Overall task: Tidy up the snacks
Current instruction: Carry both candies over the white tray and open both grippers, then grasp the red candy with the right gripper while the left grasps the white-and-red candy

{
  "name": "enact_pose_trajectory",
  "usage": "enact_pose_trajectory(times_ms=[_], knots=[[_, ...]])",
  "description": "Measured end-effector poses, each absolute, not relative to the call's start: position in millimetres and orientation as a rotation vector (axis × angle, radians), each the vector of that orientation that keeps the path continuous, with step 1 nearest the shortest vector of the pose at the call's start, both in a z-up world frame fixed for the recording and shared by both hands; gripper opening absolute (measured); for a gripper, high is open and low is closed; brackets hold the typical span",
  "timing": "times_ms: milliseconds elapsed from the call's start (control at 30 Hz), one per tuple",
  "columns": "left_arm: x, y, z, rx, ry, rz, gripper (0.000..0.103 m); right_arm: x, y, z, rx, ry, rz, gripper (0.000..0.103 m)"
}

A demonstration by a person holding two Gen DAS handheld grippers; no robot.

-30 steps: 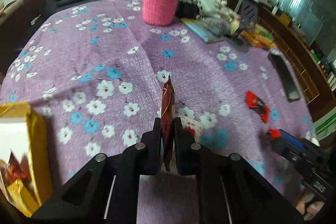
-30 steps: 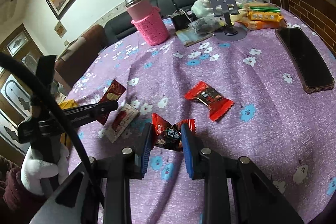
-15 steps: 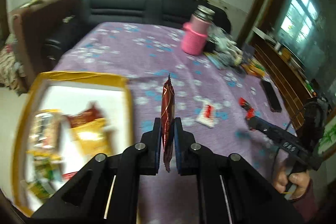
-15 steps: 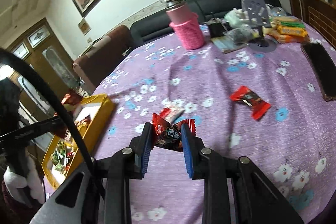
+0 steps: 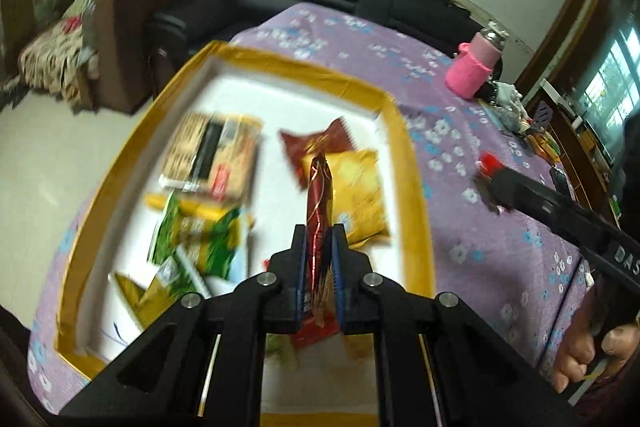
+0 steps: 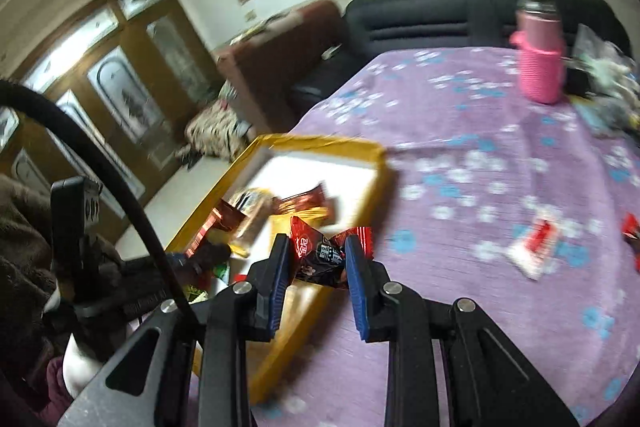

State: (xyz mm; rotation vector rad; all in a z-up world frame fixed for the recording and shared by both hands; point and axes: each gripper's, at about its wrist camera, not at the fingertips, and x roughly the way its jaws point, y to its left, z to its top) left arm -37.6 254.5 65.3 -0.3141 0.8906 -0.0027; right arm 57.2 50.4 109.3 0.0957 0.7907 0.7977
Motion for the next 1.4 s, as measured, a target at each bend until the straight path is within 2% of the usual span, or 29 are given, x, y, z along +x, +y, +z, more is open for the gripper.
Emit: enact_pose_trajectory(times_ms=[200,300,367,500,567,667,833,1100,1400], knots=[[-45.0,270.5,60.0,-0.371,0.893,0.006,0.013,75.7,111.0,85.1,0.085,0.889,0.869,0.026],[-47.6,274.1,60.0,-0.396,0.888,-0.01,0.023,81.1,130.0,75.5,0.08,0.917,0.877,0.026],[-52.6,278.2,63.0,-0.422,0.872,-0.022,0.042,83.4,134.7,71.2,0.071,0.92,0.87,0.028],[-63.6,283.3,76.6,-0.446,0.811,-0.011,0.065,84.5,134.9,71.5,0.1,0.924,0.874,0.034],[-70.1,284.7,85.8,-0.454,0.772,0.021,0.087,83.2,132.6,74.3,0.109,0.919,0.879,0.035],[-82.8,287.1,100.7,-0.455,0.698,0.099,0.098,79.1,122.9,82.5,0.117,0.893,0.875,0.035],[-95.7,286.8,113.8,-0.491,0.633,0.107,0.1,76.7,106.1,92.3,0.155,0.868,0.892,0.036],[-112.7,276.8,121.4,-0.53,0.627,0.083,0.1,67.0,97.9,96.1,0.291,0.901,0.975,0.041],[-112.6,233.4,133.8,-0.382,0.648,0.115,0.103,59.1,31.6,103.4,0.228,0.841,0.835,0.043]])
